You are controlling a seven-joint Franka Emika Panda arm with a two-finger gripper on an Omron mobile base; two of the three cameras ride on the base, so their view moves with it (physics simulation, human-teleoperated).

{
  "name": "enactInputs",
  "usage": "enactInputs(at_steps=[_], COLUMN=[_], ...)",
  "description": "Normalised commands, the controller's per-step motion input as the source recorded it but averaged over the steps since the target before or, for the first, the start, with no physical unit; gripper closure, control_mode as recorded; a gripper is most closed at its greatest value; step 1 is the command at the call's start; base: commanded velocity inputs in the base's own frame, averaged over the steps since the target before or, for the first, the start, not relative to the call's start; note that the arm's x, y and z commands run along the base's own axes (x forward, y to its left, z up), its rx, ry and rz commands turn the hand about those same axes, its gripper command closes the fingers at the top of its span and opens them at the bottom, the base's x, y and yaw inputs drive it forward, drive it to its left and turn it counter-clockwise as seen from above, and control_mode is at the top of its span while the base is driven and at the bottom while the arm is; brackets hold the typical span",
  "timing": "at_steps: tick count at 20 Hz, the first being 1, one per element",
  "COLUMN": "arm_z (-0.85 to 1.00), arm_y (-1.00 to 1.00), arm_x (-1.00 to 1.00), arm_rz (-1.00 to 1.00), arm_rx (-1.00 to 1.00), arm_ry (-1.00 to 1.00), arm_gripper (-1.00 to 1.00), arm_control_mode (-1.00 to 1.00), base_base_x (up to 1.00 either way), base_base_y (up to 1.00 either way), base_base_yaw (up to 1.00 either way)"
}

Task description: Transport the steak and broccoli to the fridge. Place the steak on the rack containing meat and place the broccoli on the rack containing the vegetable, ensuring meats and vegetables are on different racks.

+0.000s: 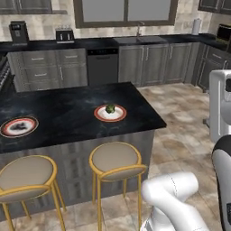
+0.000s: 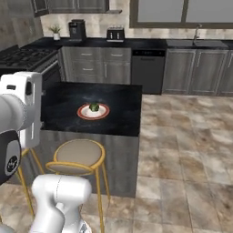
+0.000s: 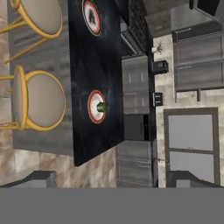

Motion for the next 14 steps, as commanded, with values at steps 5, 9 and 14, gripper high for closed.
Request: enactInputs(at_steps=[5, 9, 14], arm_z=[0.0, 0.0, 0.0], arm_y=[0.0, 0.0, 0.0], arm_x=[0.0, 0.0, 0.0], arm_rz=[0.0, 0.0, 0.0], arm_rx=[0.0, 0.0, 0.0], arm_ry=[0.0, 0.0, 0.0], arm_gripper=[-1.0, -1.0, -1.0], arm_control_mode=[1.0, 1.0, 1.0], base_base_x=[1.0, 1.0, 1.0], base_base_y=[0.04, 0.21, 0.0], base_base_yaw=[0.0, 0.02, 0.36])
